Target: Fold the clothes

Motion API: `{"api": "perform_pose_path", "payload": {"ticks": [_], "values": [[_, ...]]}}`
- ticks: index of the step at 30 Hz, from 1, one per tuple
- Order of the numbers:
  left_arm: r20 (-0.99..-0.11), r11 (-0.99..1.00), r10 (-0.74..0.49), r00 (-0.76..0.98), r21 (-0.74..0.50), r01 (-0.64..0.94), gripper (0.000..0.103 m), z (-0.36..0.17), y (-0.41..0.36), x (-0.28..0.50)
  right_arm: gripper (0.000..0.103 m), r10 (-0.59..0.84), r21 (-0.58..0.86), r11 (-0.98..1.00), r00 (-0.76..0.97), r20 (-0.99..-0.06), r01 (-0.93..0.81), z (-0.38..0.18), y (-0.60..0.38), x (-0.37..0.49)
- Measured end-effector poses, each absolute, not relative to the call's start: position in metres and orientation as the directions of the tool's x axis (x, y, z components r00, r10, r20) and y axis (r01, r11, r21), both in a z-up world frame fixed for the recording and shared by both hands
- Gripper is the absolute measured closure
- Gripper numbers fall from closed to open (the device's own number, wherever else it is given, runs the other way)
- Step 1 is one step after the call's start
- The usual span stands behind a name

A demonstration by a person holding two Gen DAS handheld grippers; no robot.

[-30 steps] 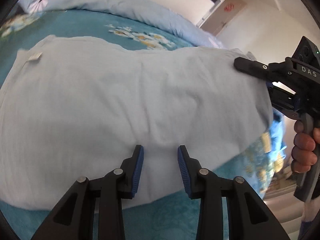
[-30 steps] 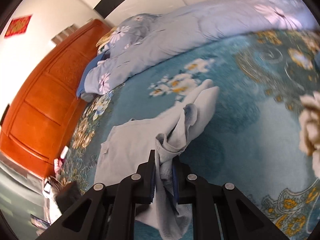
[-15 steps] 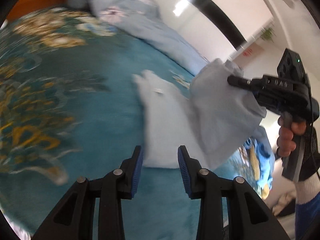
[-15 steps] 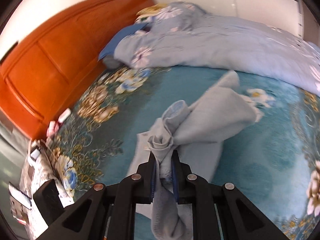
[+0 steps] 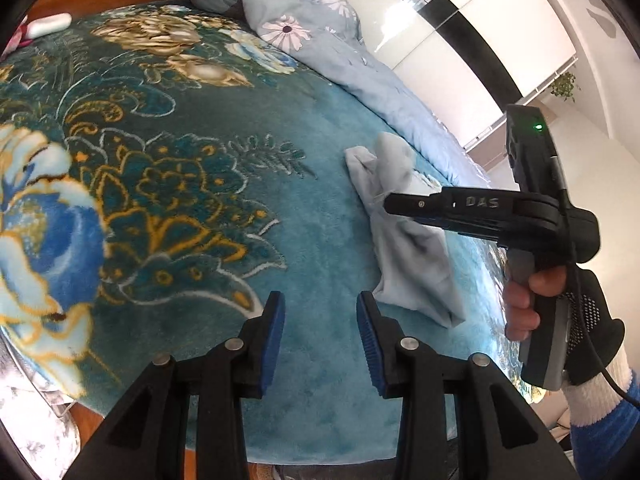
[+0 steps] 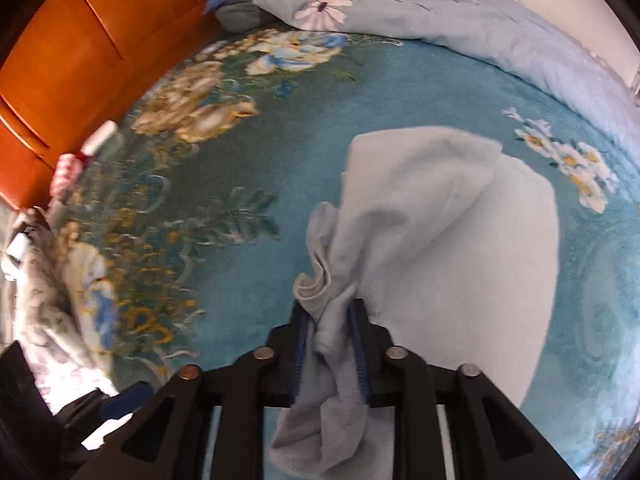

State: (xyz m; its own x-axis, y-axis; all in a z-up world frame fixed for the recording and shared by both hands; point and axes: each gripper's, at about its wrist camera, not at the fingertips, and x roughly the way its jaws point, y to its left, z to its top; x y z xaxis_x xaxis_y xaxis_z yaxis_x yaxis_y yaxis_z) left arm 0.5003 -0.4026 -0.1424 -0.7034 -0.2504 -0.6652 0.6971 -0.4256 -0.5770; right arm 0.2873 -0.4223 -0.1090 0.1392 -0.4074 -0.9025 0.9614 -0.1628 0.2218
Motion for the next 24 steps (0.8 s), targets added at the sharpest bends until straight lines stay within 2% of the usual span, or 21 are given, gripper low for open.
{"api": "perform_pose_path", "payload": {"ticks": [3,5,6,10,15,17,18,19,21,24], "values": [[-0.651,-0.468,-0.243,-0.719,-0.571,0.674,0.064,-0.132,-0.402,0.489,0.069,-0.451,0.358,-0.109,0.275,-0.849,0.927,-0.096,-0.411,0.286],[-0.631,-0.501,-0.229,-0.742,-0.577,0.645,0.062,-0.124,-0.402,0.476,0.068,-0.512,0.380,-0.114,0.274,-0.814,0.918,-0.082,-0.396,0.277],[-0.622,-0.521,-0.218,-0.752,-0.578,0.629,0.058,-0.120,-0.402,0.466,0.068,-0.542,0.380,-0.130,0.255,-0.801,0.916,-0.075,-0.385,0.269],[-0.600,-0.596,-0.193,-0.776,-0.557,0.579,0.052,-0.112,-0.399,0.421,0.062,-0.611,0.391,-0.215,0.189,-0.768,0.895,-0.062,-0.338,0.232],[-0.680,-0.627,-0.179,-0.711,-0.478,0.615,0.052,-0.129,-0.406,0.370,0.060,-0.623,0.404,-0.298,0.144,-0.769,0.865,-0.069,-0.284,0.201],[-0.676,-0.614,-0.163,-0.718,-0.501,0.611,0.054,-0.135,-0.410,0.365,0.060,-0.624,0.419,-0.319,0.144,-0.768,0.850,-0.074,-0.269,0.191],[-0.677,-0.603,-0.164,-0.717,-0.507,0.616,0.066,-0.135,-0.411,0.366,0.059,-0.624,0.426,-0.331,0.143,-0.768,0.842,-0.078,-0.262,0.186],[-0.678,-0.591,-0.167,-0.716,-0.513,0.623,0.085,-0.136,-0.411,0.369,0.058,-0.623,0.435,-0.343,0.145,-0.769,0.832,-0.081,-0.254,0.181],[-0.675,-0.560,-0.166,-0.719,-0.535,0.632,0.091,-0.140,-0.415,0.374,0.057,-0.621,0.456,-0.353,0.160,-0.767,0.817,-0.088,-0.244,0.174],[-0.689,-0.543,-0.160,-0.707,-0.537,0.646,0.092,-0.148,-0.416,0.380,0.057,-0.615,0.475,-0.356,0.181,-0.767,0.805,-0.097,-0.236,0.170]]}}
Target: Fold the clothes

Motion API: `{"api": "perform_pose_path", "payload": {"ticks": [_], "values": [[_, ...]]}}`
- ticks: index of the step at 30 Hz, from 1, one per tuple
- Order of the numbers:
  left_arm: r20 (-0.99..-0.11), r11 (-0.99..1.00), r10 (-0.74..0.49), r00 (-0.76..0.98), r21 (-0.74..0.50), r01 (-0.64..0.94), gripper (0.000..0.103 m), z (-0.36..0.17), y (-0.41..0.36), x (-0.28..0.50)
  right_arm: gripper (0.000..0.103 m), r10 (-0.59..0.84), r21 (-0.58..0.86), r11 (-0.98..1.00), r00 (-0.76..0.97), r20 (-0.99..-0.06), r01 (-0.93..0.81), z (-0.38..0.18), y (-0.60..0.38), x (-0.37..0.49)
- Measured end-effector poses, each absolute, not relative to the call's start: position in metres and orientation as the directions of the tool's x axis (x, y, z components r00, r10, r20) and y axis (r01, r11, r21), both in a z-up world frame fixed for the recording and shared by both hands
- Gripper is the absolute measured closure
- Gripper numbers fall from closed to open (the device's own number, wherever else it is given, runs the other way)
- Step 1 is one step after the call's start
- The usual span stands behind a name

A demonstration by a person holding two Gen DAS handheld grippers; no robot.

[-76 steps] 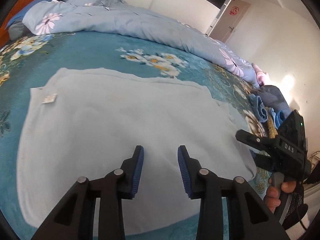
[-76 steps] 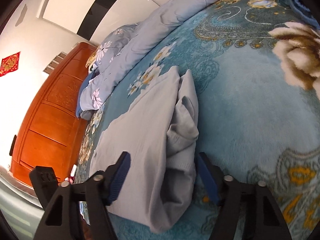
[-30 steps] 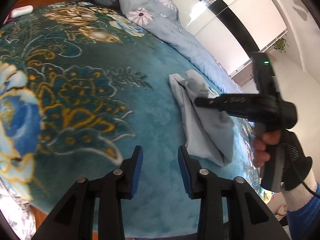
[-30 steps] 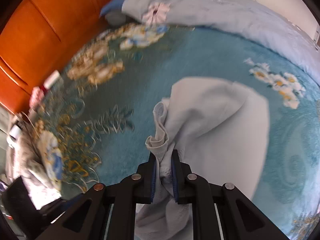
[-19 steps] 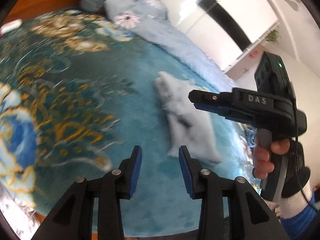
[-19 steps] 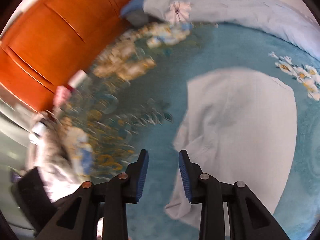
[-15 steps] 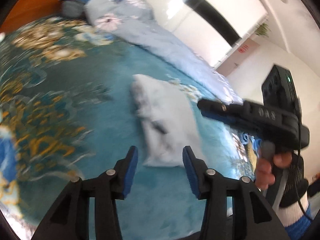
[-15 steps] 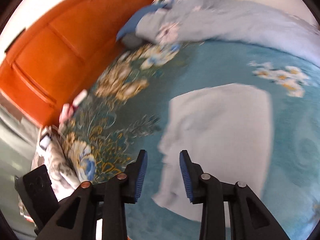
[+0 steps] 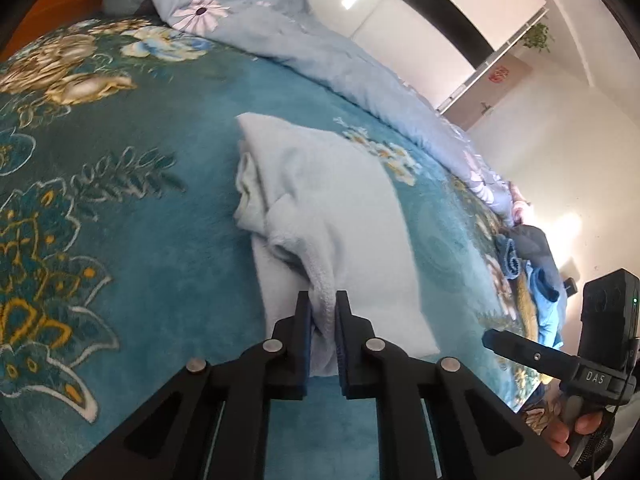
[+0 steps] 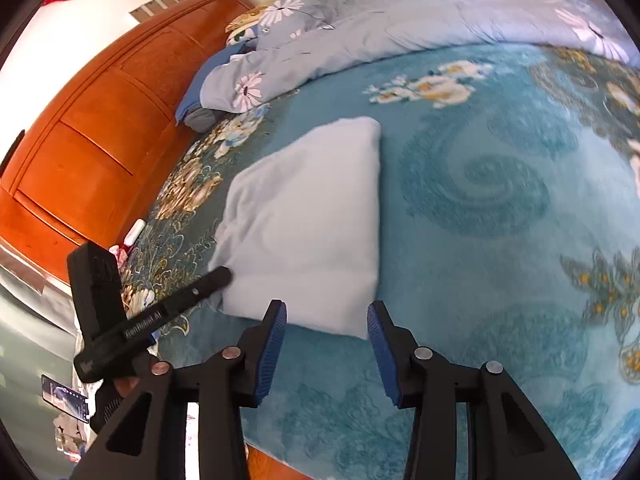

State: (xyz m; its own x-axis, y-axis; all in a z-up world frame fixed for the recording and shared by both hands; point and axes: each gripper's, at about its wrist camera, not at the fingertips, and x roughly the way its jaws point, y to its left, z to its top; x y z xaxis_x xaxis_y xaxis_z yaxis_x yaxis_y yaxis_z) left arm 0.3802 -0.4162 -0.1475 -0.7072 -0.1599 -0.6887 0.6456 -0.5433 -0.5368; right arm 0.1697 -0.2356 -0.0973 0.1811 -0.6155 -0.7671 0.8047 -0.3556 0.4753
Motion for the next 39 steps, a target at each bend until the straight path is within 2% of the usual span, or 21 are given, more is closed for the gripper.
{"api": "perform_pose_path", "payload": {"ticks": [5,8,9,11,12,13,18,27,30,32,34,39], "values": [[-0.694,-0.486,-0.115,-0.711,-0.585,0.650,0.089,-0.171,-0.421,0.388,0.057,-0.597,0.490,-0.338,0.219,-0.772,0.804,-0.115,-0.234,0.175],[-0.652,-0.464,-0.085,-0.753,-0.643,0.609,0.086,-0.169,-0.424,0.395,0.057,-0.595,0.509,-0.320,0.249,-0.764,0.799,-0.126,-0.239,0.179],[-0.637,-0.468,-0.082,-0.766,-0.654,0.594,0.081,-0.165,-0.425,0.399,0.057,-0.597,0.522,-0.308,0.265,-0.757,0.795,-0.129,-0.241,0.181],[-0.629,-0.492,-0.111,-0.770,-0.638,0.592,0.063,-0.154,-0.428,0.404,0.055,-0.601,0.535,-0.298,0.280,-0.749,0.790,-0.135,-0.245,0.183],[-0.632,-0.506,-0.135,-0.763,-0.618,0.601,0.047,-0.149,-0.433,0.405,0.053,-0.603,0.540,-0.302,0.281,-0.746,0.786,-0.139,-0.248,0.183],[-0.641,-0.517,-0.154,-0.752,-0.596,0.615,0.038,-0.146,-0.441,0.404,0.052,-0.607,0.544,-0.308,0.279,-0.744,0.781,-0.142,-0.249,0.183],[-0.688,-0.538,-0.182,-0.702,-0.528,0.657,0.031,-0.144,-0.490,0.385,0.051,-0.629,0.576,-0.363,0.263,-0.731,0.732,-0.156,-0.255,0.175],[-0.732,-0.554,-0.057,-0.679,-0.543,0.631,0.031,-0.171,-0.557,0.325,0.049,-0.683,0.657,-0.423,0.257,-0.684,0.624,-0.171,-0.253,0.172],[-0.702,-0.531,-0.033,-0.711,-0.590,0.608,0.031,-0.176,-0.562,0.321,0.059,-0.701,0.685,-0.421,0.266,-0.662,0.594,-0.174,-0.250,0.169],[-0.685,-0.513,-0.026,-0.728,-0.615,0.598,0.033,-0.179,-0.564,0.319,0.072,-0.706,0.696,-0.422,0.270,-0.654,0.582,-0.176,-0.248,0.167],[-0.690,-0.506,-0.023,-0.724,-0.616,0.603,0.058,-0.181,-0.566,0.315,0.081,-0.704,0.694,-0.423,0.271,-0.656,0.582,-0.177,-0.250,0.167],[-0.678,-0.459,-0.057,-0.732,-0.634,0.623,0.088,-0.180,-0.560,0.316,0.091,-0.704,0.695,-0.410,0.280,-0.653,0.591,-0.170,-0.252,0.165]]}}
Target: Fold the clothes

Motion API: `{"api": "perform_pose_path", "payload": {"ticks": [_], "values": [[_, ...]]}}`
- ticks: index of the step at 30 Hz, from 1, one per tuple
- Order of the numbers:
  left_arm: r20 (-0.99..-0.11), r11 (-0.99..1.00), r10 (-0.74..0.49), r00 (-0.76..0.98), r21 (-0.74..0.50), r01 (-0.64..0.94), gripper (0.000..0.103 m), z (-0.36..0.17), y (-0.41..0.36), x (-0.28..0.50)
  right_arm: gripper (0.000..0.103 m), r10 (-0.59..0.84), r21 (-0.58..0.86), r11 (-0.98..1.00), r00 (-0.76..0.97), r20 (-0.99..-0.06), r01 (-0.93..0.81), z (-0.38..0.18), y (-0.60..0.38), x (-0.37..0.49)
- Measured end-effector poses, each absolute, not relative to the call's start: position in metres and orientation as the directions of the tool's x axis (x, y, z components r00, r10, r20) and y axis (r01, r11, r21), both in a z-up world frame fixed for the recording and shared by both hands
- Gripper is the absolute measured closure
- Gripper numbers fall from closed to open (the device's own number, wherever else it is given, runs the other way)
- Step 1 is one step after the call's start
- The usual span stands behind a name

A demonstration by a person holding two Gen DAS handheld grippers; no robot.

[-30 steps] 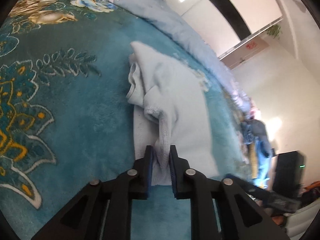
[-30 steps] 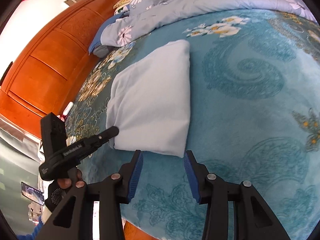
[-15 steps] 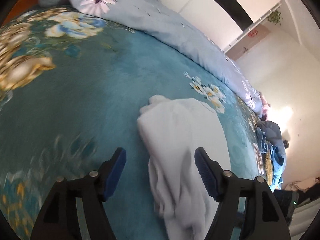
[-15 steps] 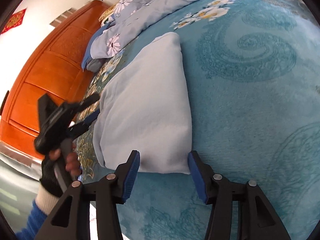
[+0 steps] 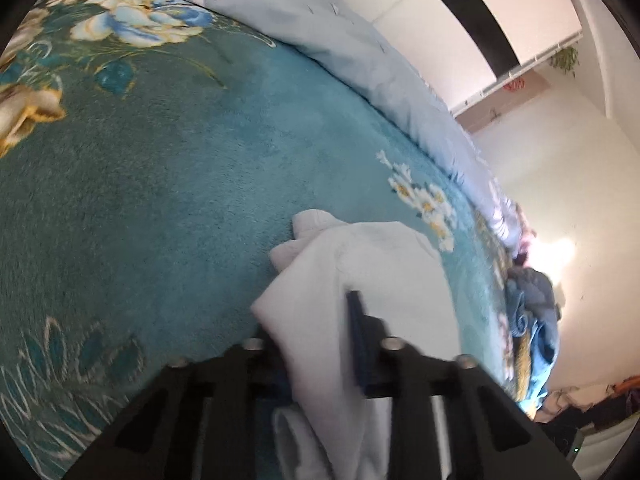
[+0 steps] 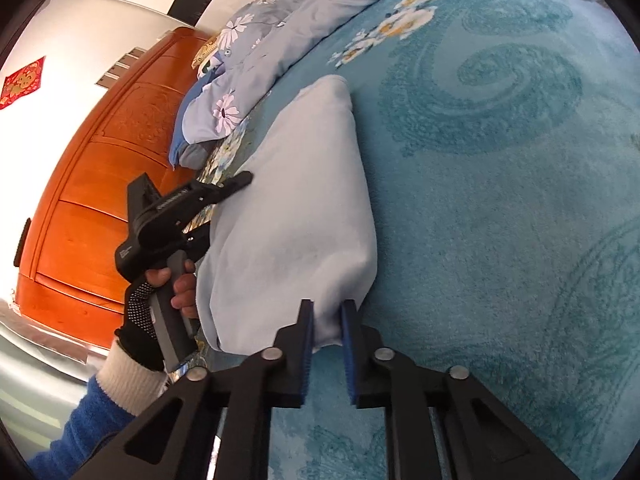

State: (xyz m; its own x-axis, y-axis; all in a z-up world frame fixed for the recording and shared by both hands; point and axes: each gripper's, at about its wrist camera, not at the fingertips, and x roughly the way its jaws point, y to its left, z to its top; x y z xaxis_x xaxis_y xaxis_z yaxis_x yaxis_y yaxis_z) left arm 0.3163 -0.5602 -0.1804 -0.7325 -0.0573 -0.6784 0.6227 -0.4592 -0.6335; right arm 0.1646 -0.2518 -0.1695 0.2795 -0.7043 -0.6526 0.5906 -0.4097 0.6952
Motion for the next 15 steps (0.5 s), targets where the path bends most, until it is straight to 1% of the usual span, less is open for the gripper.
{"api": "perform_pose_path", "payload": {"ticks": [3,5,12,15], "values": [[-0.660,-0.443,-0.091,-0.746,-0.644,0.624,0.091,-0.169,-0.549,0.326,0.094,-0.694,0.680,-0.393,0.286,-0.661,0.619,-0.159,-0.252,0.157],[-0.633,-0.412,-0.097,-0.768,-0.677,0.610,0.092,-0.161,-0.538,0.338,0.094,-0.687,0.646,-0.384,0.263,-0.677,0.660,-0.149,-0.248,0.146],[-0.595,-0.347,-0.059,-0.802,-0.741,0.575,0.092,-0.157,-0.458,0.380,0.095,-0.621,0.555,-0.356,0.253,-0.742,0.752,-0.115,-0.230,0.089],[-0.587,-0.356,-0.086,-0.805,-0.737,0.575,0.092,-0.158,-0.428,0.392,0.095,-0.591,0.537,-0.361,0.259,-0.764,0.762,-0.116,-0.223,0.072]]}}
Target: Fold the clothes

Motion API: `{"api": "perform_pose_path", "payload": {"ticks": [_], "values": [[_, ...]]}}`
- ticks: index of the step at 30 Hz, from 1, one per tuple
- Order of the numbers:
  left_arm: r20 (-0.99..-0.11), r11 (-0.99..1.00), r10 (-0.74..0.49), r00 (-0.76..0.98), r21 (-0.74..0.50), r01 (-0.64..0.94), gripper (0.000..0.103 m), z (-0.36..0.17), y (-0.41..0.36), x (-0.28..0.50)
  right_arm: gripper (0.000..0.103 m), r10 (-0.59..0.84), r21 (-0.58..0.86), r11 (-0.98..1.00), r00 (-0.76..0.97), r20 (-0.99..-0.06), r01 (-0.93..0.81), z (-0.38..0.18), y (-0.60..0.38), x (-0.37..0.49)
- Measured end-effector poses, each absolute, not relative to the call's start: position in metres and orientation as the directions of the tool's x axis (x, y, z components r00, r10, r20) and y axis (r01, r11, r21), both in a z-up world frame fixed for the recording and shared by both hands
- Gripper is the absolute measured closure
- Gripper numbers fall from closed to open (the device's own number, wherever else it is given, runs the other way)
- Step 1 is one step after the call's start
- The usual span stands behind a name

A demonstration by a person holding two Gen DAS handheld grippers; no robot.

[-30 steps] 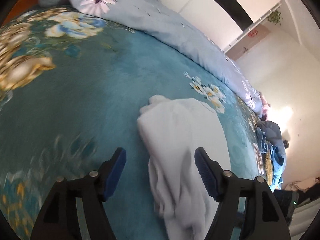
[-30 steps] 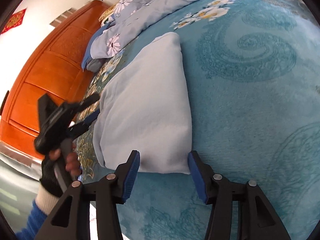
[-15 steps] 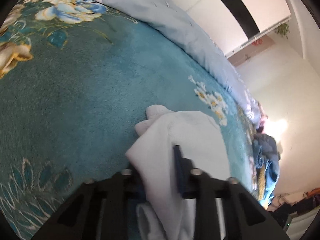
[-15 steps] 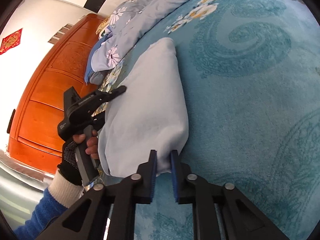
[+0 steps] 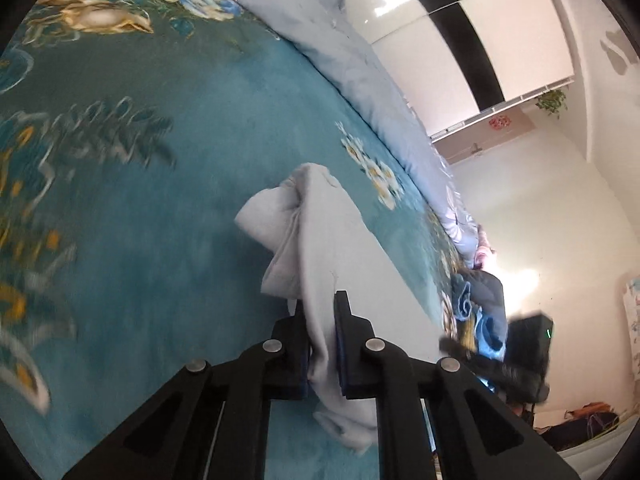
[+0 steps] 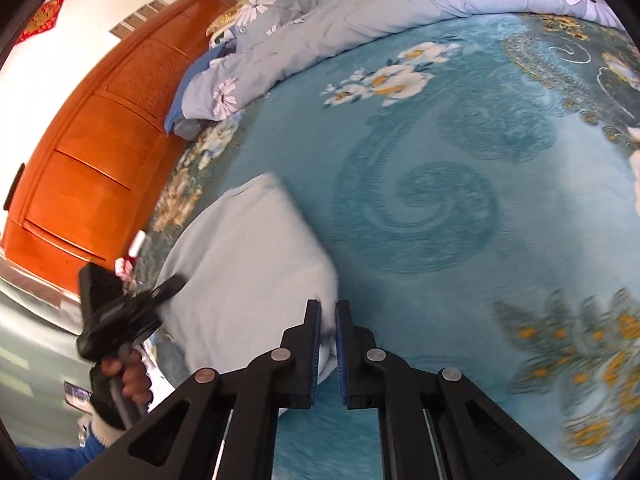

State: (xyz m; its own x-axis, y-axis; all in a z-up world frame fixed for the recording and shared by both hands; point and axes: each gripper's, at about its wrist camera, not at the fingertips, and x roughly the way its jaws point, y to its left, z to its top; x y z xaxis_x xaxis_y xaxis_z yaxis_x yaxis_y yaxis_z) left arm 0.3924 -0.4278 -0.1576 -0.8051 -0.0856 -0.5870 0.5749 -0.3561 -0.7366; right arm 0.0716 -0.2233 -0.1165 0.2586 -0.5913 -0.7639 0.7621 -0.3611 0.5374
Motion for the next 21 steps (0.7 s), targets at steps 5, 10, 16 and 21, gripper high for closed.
{"api": "perform_pose_path", "payload": {"ticks": [5,10,16,21], "values": [[-0.630,-0.384,-0.114,-0.768,-0.685,0.619,0.091,-0.170,-0.427,0.384,0.095,-0.550,0.530,-0.384,0.273,-0.789,0.756,-0.136,-0.226,0.063],[-0.658,-0.446,-0.105,-0.745,-0.639,0.627,0.069,-0.167,-0.431,0.379,0.092,-0.588,0.553,-0.395,0.261,-0.766,0.733,-0.144,-0.220,0.066],[-0.664,-0.470,-0.186,-0.725,-0.588,0.659,0.033,-0.148,-0.442,0.385,0.058,-0.677,0.581,-0.422,0.185,-0.712,0.696,-0.134,-0.190,0.084],[-0.695,-0.490,-0.135,-0.706,-0.572,0.658,0.033,-0.157,-0.470,0.362,0.055,-0.726,0.648,-0.448,0.172,-0.666,0.615,-0.148,-0.169,0.115]]}}
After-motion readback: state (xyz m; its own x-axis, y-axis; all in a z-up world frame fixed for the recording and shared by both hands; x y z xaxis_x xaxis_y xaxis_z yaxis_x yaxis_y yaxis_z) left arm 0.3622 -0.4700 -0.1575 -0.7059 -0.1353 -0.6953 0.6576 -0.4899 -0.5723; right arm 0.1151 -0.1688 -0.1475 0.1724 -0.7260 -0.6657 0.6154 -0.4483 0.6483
